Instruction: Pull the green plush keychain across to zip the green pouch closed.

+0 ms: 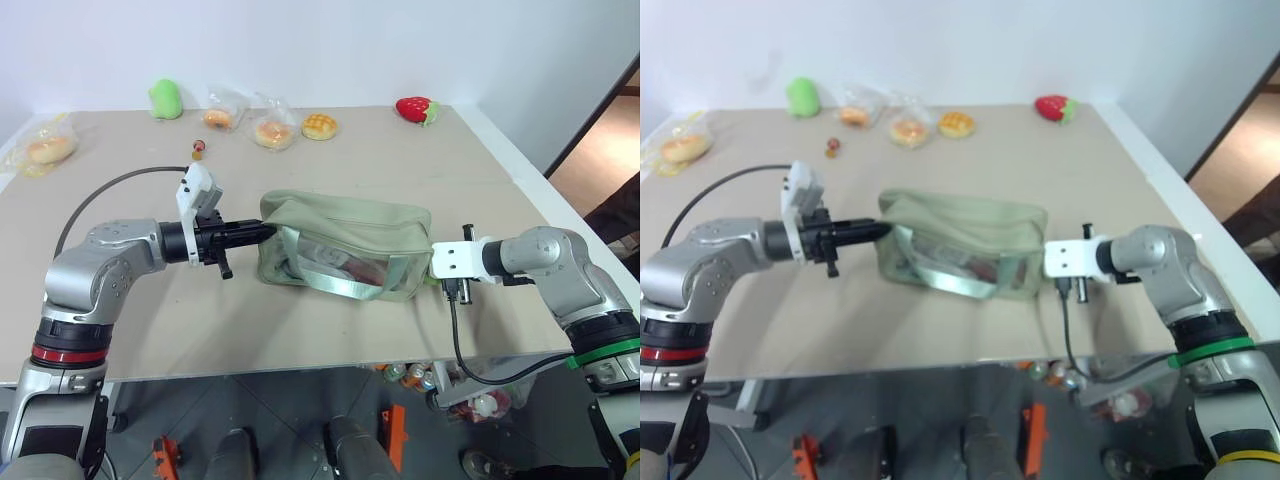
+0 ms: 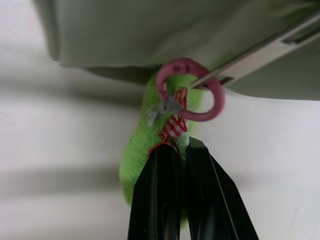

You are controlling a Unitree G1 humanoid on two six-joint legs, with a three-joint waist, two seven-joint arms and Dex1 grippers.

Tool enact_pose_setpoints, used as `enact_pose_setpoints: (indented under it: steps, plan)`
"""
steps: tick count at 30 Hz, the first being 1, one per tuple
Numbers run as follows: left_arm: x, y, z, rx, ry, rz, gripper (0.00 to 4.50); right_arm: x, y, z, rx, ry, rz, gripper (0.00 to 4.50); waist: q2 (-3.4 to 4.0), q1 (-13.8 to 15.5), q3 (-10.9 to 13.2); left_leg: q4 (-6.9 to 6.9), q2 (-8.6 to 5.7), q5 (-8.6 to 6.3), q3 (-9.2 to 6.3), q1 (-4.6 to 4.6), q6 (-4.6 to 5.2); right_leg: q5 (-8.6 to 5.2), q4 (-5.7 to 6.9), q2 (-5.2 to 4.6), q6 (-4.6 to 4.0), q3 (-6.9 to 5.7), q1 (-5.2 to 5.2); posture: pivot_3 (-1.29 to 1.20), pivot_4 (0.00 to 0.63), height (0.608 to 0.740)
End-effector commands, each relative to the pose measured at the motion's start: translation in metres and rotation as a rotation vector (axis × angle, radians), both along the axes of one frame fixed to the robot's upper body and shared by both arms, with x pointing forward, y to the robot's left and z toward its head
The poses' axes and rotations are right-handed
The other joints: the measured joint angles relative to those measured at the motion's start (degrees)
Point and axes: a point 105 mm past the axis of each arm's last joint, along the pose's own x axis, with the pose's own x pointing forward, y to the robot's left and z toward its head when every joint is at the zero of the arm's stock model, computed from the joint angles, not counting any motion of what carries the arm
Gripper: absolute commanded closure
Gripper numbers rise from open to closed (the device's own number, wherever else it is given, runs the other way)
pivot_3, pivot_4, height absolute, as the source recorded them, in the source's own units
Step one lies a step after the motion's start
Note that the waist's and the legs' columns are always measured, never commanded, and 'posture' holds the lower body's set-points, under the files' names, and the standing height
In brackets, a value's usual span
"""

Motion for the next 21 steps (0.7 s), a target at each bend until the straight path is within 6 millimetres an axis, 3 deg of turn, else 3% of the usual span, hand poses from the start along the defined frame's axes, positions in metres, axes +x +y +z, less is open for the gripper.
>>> enact_pose_setpoints:
  steps: [1,6,11,18,19,21]
  plan:
    - [-0.004,-0.001,0.010,-0.024,-0.045,-0.010,4.50,-0.001,0.004,0.003,0.099,0.037,-0.028,4.45,0.00,0.0,0.0,0.00,0.00,0.01,0.00,0.01,0.01,0.01,0.00,0.00,-0.01,0.00,0.00,0.00,0.150,0.740]
    - [-0.001,-0.001,0.009,-0.016,-0.052,0.000,4.50,-0.001,-0.004,0.056,0.418,0.071,-0.149,4.45,0.01,0.1,0.0,0.00,-0.02,0.02,0.00,-0.04,0.03,0.03,0.00,-0.02,-0.03,0.02,0.01,0.00,0.150,0.740]
    - [0.000,-0.001,0.010,-0.016,-0.057,-0.002,4.50,-0.007,-0.016,0.090,0.599,0.075,-0.203,3.08,0.01,0.2,0.0,-0.02,-0.05,-0.01,-0.04,-0.12,0.01,-0.04,-0.03,-0.02,0.07,0.03,0.00,0.00,0.150,0.740]
    - [0.003,0.003,0.011,-0.025,-0.044,0.025,4.50,-0.019,-0.030,0.119,0.730,0.078,-0.234,3.08,0.01,0.2,0.0,-0.09,-0.09,-0.02,-0.06,-0.16,0.01,-0.12,-0.05,-0.04,0.07,0.04,-0.03,0.00,0.150,0.740]
    - [0.003,0.004,0.012,-0.036,-0.037,0.030,3.73,-0.020,-0.032,0.121,0.732,0.072,-0.240,2.94,0.01,0.2,0.0,-0.09,-0.09,-0.02,-0.05,-0.16,0.01,-0.12,-0.05,-0.04,0.07,0.04,-0.04,0.00,0.150,0.740]
    - [0.002,0.007,0.015,-0.028,-0.048,0.037,3.13,-0.022,-0.034,0.123,0.740,0.066,-0.243,2.94,0.00,0.2,0.0,-0.09,-0.09,-0.02,-0.06,-0.16,0.01,-0.13,-0.05,-0.03,0.05,0.04,-0.04,0.00,0.150,0.740]
